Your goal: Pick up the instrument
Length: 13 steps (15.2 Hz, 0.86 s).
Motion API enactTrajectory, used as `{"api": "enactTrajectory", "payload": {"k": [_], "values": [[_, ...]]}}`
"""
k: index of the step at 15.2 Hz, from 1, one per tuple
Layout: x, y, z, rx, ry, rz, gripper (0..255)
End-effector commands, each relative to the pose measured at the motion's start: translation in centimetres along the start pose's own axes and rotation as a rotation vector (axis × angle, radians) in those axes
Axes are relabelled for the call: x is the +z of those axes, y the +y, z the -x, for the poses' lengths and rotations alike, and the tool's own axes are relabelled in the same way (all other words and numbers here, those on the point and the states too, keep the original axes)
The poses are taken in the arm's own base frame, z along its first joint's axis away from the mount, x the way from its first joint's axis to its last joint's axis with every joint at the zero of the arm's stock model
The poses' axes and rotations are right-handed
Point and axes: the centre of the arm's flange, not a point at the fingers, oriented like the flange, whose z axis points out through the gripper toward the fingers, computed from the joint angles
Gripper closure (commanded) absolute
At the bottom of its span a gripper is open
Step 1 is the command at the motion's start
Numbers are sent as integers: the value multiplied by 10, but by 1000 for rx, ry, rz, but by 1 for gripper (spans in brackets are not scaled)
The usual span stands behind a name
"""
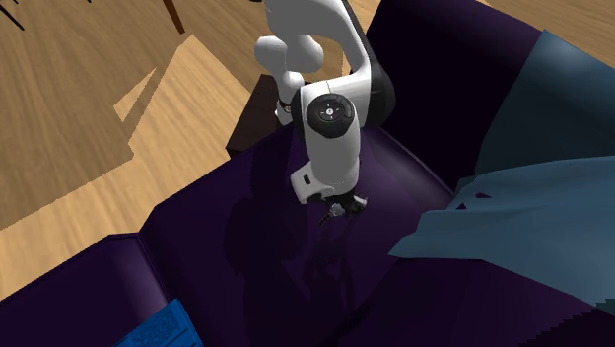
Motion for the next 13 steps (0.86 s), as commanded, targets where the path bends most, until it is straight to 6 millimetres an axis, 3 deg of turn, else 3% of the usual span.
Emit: {"api": "enactTrajectory", "payload": {"k": [1,11,13], "values": [[-10,-2,0,0,-1,0,255],[-63,-11,1,0,-1,0,255],[-63,-11,1,0,-1,0,255]]}}
